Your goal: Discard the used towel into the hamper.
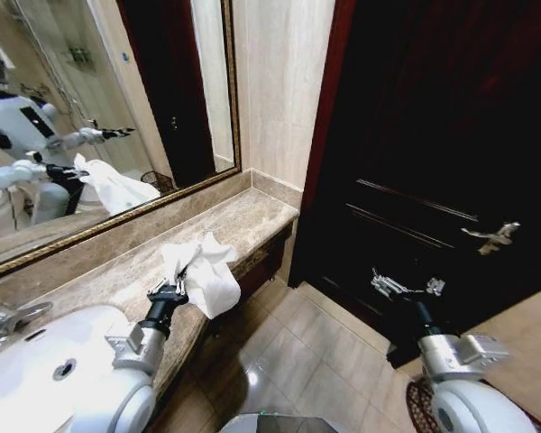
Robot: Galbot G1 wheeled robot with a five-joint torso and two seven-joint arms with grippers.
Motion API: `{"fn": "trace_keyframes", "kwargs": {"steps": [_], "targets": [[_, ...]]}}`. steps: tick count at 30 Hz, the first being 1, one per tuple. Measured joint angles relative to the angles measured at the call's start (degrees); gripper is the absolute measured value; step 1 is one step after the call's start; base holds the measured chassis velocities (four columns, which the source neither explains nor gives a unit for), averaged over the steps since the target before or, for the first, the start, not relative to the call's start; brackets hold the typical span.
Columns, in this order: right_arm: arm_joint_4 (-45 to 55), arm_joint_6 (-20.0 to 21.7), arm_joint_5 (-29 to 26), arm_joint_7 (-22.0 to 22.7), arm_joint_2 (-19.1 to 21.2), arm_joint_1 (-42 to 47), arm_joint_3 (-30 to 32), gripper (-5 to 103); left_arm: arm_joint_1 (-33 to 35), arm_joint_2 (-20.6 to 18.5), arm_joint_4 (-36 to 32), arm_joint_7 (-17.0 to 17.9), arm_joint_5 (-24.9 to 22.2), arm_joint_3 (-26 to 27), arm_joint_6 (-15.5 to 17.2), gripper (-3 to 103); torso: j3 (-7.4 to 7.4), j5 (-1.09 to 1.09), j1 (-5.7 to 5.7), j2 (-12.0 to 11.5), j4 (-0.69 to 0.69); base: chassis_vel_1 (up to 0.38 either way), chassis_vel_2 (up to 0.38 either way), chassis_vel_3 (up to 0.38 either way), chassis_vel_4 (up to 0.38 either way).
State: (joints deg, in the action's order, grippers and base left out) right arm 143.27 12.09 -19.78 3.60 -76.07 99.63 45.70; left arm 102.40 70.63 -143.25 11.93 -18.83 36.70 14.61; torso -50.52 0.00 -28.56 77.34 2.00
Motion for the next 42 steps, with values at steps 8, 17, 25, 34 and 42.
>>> {"fn": "trace_keyframes", "kwargs": {"steps": [8,17,25,34,42], "targets": [[0.0,-0.4,-0.5,0.0,0.3,1.0,0.4,100,0.8,0.6,0.0,-1.4,0.7,0.1,-0.6,3,-0.01,0.00,-0.03,0.0,0.00,-0.052,-0.037,-0.028,-0.043],[0.0,-0.4,-1.6,-0.1,1.1,0.9,1.5,100,1.2,1.4,0.0,-2.6,1.8,-0.1,-1.3,3,-0.01,0.00,-0.02,0.0,0.00,-0.088,-0.086,-0.092,-0.089],[0.0,-0.5,-1.6,-0.2,1.3,0.9,1.2,100,1.3,1.9,0.0,-2.9,2.0,0.0,-1.4,3,-0.01,0.00,-0.02,0.0,-0.01,-0.124,-0.125,-0.118,-0.121],[0.0,-0.5,-1.7,-0.3,1.1,0.9,1.8,100,1.1,2.4,0.0,-3.5,2.1,-0.9,-1.8,3,-0.01,0.00,-0.02,0.0,0.00,-0.124,-0.126,-0.116,-0.119],[0.0,-0.4,-1.3,0.0,0.5,1.0,1.5,100,0.5,2.3,0.0,-3.8,2.1,-1.8,-2.2,3,-0.01,0.00,-0.02,0.0,0.00,-0.125,-0.127,-0.127,-0.123]]}}
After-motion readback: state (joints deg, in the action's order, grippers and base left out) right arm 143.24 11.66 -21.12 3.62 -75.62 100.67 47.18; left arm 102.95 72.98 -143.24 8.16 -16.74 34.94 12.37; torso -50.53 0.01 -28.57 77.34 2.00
